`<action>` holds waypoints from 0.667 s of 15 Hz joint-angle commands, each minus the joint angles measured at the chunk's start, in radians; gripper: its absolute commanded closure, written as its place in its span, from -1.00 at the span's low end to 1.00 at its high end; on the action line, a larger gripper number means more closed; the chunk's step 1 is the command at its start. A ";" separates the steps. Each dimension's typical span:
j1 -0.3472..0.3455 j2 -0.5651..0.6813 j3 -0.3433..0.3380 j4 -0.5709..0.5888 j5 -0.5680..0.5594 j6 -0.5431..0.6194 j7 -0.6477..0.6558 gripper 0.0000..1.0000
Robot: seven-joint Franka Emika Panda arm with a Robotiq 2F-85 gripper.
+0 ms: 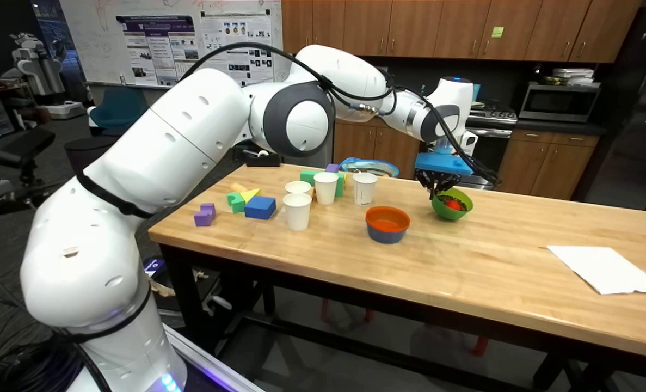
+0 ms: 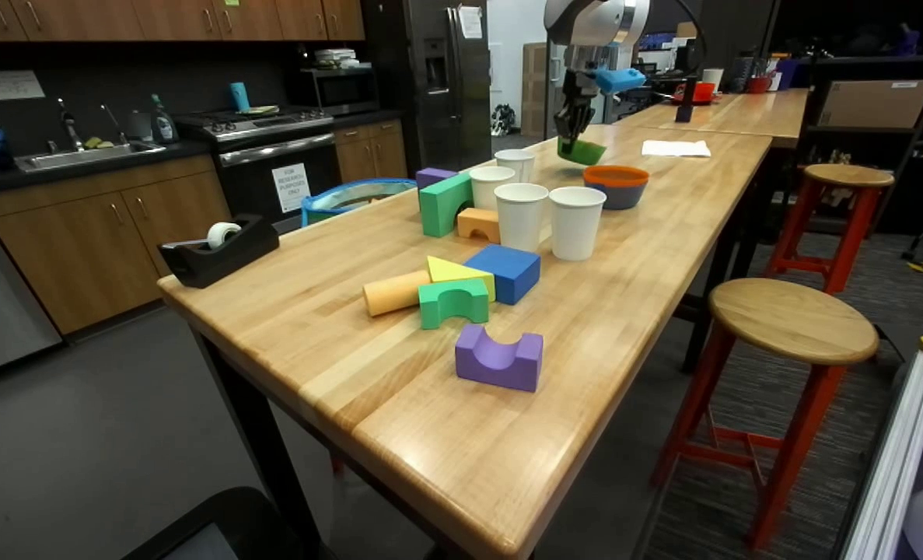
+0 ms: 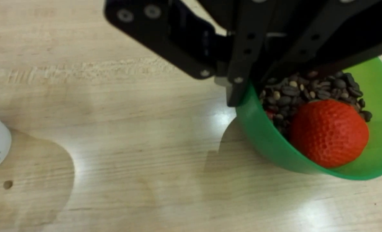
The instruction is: Stack the three bowls together.
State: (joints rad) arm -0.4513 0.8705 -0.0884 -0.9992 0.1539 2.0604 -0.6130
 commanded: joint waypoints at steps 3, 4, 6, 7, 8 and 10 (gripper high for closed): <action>0.038 -0.119 -0.040 -0.162 -0.040 0.157 0.038 0.98; 0.046 -0.145 -0.048 -0.200 -0.050 0.191 0.043 0.98; 0.064 -0.196 -0.064 -0.277 -0.071 0.252 0.047 0.98; 0.074 -0.223 -0.072 -0.317 -0.081 0.280 0.054 0.98; 0.084 -0.254 -0.081 -0.362 -0.094 0.311 0.064 0.98; 0.106 -0.317 -0.098 -0.454 -0.120 0.375 0.082 0.98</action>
State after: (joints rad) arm -0.3872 0.6942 -0.1515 -1.2592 0.0752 2.3488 -0.5661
